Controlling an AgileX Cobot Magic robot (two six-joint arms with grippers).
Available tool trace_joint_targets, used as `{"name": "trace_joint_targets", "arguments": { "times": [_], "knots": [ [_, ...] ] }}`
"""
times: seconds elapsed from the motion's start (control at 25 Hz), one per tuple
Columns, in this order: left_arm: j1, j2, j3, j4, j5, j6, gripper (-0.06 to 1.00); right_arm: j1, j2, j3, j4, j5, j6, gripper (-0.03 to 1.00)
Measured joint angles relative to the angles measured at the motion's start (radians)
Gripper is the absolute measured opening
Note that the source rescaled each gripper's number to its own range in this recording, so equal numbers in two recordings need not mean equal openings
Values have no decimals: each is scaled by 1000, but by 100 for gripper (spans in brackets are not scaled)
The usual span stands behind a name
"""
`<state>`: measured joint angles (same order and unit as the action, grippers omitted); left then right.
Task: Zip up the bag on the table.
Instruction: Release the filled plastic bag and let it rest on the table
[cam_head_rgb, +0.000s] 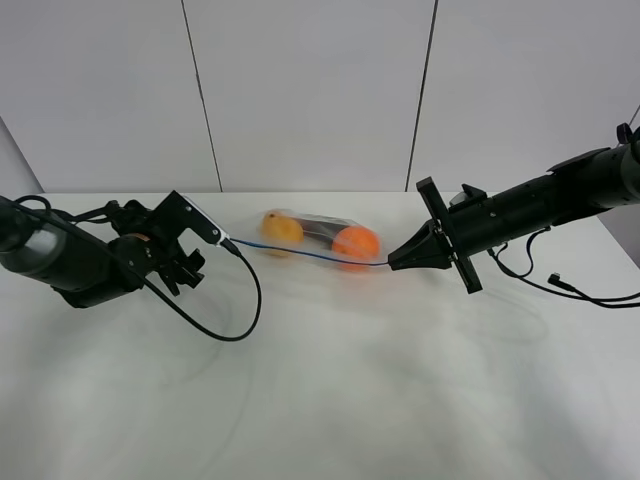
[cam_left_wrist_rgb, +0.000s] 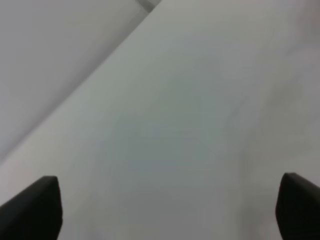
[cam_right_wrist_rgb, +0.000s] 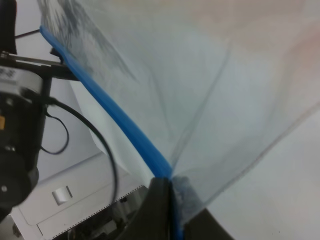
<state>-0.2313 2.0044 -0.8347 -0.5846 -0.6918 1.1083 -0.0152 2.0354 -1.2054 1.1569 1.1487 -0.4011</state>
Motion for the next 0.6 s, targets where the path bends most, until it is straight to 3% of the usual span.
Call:
{"name": "trace_joint_targets", "arguments": {
  "times": [0.12,0.28,0.36,0.48,0.6],
  "knots": [
    [80,-8,-1,-1,103,-179,99,0,0,0,0,0,0,0],
    [207,-29,-54,-1,376,-433,100,0,0,0,0,0,-2,0],
    [262,-31,-116,-1,539,-482,100,0,0,0,0,0,-3,0],
    [327,-35,-226,-1,861,-509,100,0,0,0,0,0,-3,0],
    [345,-39,-339,20,1138,-551,100,0,0,0,0,0,-3,0]
  ]
}}
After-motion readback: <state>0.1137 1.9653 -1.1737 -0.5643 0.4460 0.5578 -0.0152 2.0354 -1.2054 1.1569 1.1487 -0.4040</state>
